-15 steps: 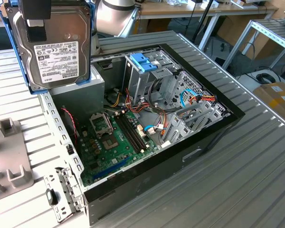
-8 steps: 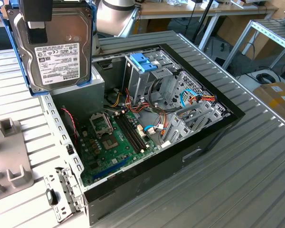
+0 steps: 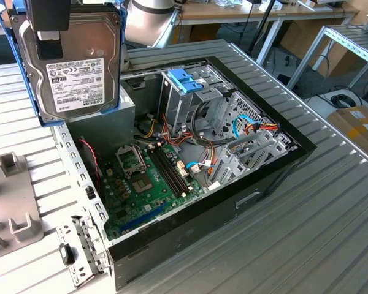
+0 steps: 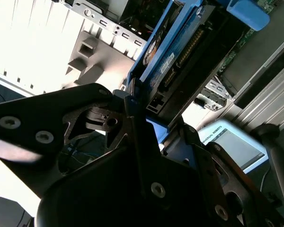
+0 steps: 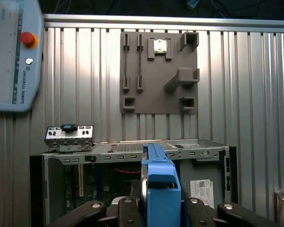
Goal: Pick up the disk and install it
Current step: 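Pick up the disk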
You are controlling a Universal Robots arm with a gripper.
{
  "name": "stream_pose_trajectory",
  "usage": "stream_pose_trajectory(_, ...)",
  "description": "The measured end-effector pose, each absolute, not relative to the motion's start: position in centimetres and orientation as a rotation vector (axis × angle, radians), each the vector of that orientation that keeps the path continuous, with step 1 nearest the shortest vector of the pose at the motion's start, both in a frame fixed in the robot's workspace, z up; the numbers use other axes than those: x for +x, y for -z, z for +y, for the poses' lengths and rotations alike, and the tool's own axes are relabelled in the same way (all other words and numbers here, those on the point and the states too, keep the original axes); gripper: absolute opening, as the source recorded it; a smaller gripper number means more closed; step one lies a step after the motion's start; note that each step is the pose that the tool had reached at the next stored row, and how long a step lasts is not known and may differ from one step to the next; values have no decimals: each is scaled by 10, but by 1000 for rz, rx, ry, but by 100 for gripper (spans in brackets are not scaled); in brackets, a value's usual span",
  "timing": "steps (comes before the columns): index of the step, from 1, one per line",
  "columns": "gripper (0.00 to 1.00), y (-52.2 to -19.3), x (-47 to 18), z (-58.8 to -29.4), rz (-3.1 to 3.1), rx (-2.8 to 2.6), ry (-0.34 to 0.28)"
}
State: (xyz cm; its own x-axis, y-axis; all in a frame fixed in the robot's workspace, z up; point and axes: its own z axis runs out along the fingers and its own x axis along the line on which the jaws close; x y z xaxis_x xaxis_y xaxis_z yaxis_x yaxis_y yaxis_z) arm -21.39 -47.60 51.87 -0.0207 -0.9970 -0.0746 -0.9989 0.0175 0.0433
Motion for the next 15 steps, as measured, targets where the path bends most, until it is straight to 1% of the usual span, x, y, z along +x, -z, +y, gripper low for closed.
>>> stream_pose_trajectory(15,37,-519,-214,-485,2224,-2182,-130)
